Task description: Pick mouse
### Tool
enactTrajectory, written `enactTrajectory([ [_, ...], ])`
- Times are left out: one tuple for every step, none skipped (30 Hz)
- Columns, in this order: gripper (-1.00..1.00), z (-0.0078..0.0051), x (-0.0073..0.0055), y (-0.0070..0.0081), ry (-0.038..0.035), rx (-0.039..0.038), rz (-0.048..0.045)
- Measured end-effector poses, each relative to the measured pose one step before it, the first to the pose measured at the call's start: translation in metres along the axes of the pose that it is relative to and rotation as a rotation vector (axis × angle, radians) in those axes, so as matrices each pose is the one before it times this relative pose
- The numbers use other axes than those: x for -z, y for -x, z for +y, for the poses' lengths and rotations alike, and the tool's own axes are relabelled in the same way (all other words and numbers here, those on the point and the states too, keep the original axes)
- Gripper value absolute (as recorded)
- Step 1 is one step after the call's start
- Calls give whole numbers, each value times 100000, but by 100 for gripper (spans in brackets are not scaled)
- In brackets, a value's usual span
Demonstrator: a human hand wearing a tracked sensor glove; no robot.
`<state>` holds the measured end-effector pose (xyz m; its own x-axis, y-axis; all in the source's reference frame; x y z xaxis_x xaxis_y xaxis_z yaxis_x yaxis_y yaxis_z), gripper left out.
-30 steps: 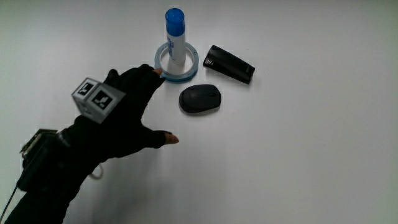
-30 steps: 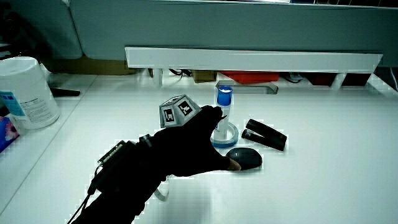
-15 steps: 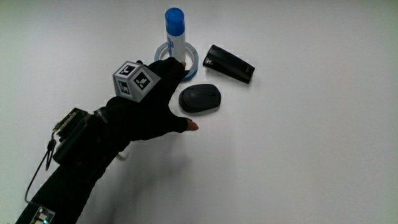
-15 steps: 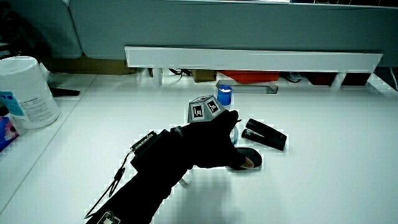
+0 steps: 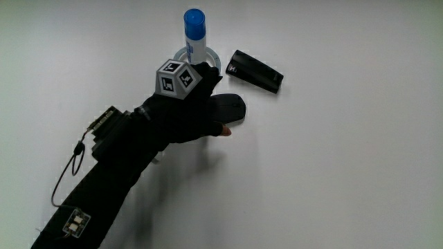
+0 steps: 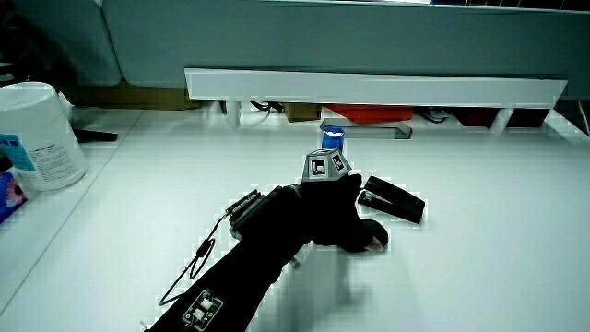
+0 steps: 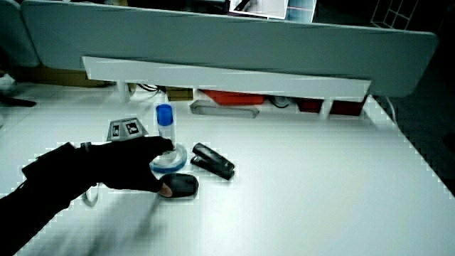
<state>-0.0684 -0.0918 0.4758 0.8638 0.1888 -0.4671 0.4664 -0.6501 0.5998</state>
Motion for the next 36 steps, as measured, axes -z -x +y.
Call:
enactTrajectory([
  [0,145,21,-156,1260,-1135,969],
  [0,235,121,-59,1090,-754,-311],
  [0,324,144,-16,818,-369,1922],
  [0,339,210,55,1241,-1648,-488],
  [0,122,8,-127,1025,-1536,1583],
  [0,292,163,12,567,-64,990],
  [0,343,251,100,1795,-1410,328],
  [0,242,148,49,-120,-68,603],
  [0,152,124,18,1687,-1608,-363],
  [0,372,220,124,-855,485,931],
  [0,41,53,-57,1117,-1445,-124],
  [0,472,314,136,-584,233,845],
  [0,-77,-4,-208,1843,-420,328],
  [0,83,80,-113,-688,-908,1214],
  [0,270,177,-16,336,404,960],
  [0,-105,-67,-195,314,-452,754],
  [0,137,128,-92,-825,-383,1699],
  [0,-307,-138,-365,-787,271,3430],
  [0,287,276,13,491,-217,-204],
  [0,-26,-24,-91,607,35,-303],
  [0,246,157,61,-332,-797,-454],
  [0,-211,-191,-139,1071,907,759],
  [4,106,96,69,-441,-275,-105],
  [9,106,97,69,-441,-275,-105],
  [13,-164,-139,-108,358,119,437],
  [17,-164,-139,-107,358,119,437],
  [22,150,81,32,26,-254,106],
  [26,150,81,31,26,-254,106],
  [30,150,81,31,26,-254,106],
  [35,150,81,30,26,-254,106],
  [39,150,81,30,26,-254,106],
  [43,215,179,106,373,-446,-1093],
  [48,-99,-49,-8,-2151,87,1545],
  [52,-12,-17,2,-543,118,-71],
  [57,-12,-17,2,-543,118,-71],
  [61,-12,-17,2,-543,118,-71],
])
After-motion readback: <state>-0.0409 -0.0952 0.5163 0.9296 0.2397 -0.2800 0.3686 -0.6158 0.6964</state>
